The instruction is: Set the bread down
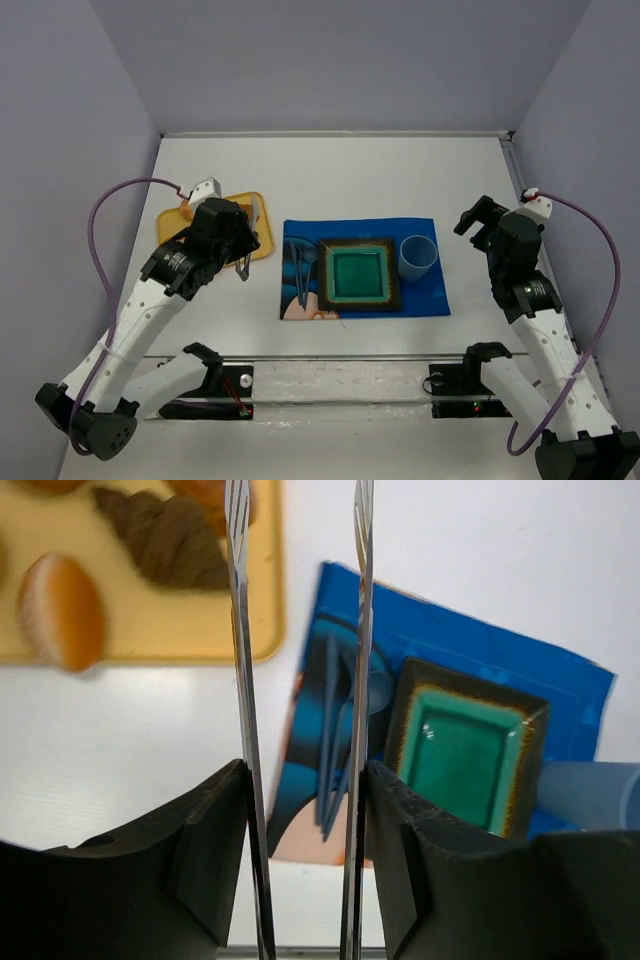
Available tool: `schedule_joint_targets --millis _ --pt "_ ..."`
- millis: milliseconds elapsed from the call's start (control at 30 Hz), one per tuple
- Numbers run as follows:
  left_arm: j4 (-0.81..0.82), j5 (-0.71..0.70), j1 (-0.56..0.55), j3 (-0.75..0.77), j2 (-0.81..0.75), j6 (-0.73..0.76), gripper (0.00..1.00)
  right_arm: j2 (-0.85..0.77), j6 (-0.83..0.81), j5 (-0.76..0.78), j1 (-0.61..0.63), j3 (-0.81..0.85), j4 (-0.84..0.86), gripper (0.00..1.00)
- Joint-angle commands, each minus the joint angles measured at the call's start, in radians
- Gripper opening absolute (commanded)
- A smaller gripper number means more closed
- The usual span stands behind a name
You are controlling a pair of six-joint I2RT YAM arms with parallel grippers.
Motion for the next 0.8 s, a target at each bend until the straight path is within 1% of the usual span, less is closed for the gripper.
schedule_joint_targets --millis 0,33,67,100,133,167,233,300,467,600,767 --pt "-0.307 -0.177 0.0 0.06 0.036 -0.166 0.59 -0.012 -0.009 -0.005 -0.002 0.006 0.05 0.99" --pt "-0.396 -0.205 0.0 0.068 0.045 -0.195 0.59 -0.012 -0.009 -0.005 -0.002 0.006 0.052 0.99" --pt "-0.429 -0.231 0.0 0.073 0.053 -0.218 0.6 -0.01 -0.009 -0.005 -0.002 0.006 0.05 0.99" --pt "-0.458 -0.26 0.002 0.073 0.07 -0.25 0.65 -0.009 -0.008 -0.007 -0.002 0.006 0.052 0.99" --pt "-0.478 -0.301 0.002 0.068 0.075 -0.264 0.67 -0.009 -0.006 -0.007 -0.002 0.006 0.053 0.99" --pt "-0.473 -0.309 0.004 0.061 0.078 -0.262 0.67 -0.007 -0.006 -0.007 -0.002 0.006 0.053 0.99" --pt "-0.417 -0.294 0.005 0.032 0.085 -0.227 0.68 -0.004 -0.006 -0.008 -0.002 0.006 0.052 0.99" --pt "-0.375 -0.266 0.014 0.009 0.091 -0.173 0.71 -0.001 -0.008 -0.008 -0.002 0.006 0.052 0.99" --pt "-0.309 -0.243 0.054 -0.021 0.099 -0.116 0.72 -0.001 -0.006 -0.007 -0.002 0.006 0.053 0.99" --pt "-0.271 -0.207 0.129 -0.065 0.098 -0.071 0.71 0.002 -0.005 -0.005 -0.002 0.005 0.055 0.99" --pt "-0.181 -0.147 0.197 -0.116 0.098 0.017 0.68 0.013 -0.003 -0.005 -0.002 0.006 0.056 0.99"
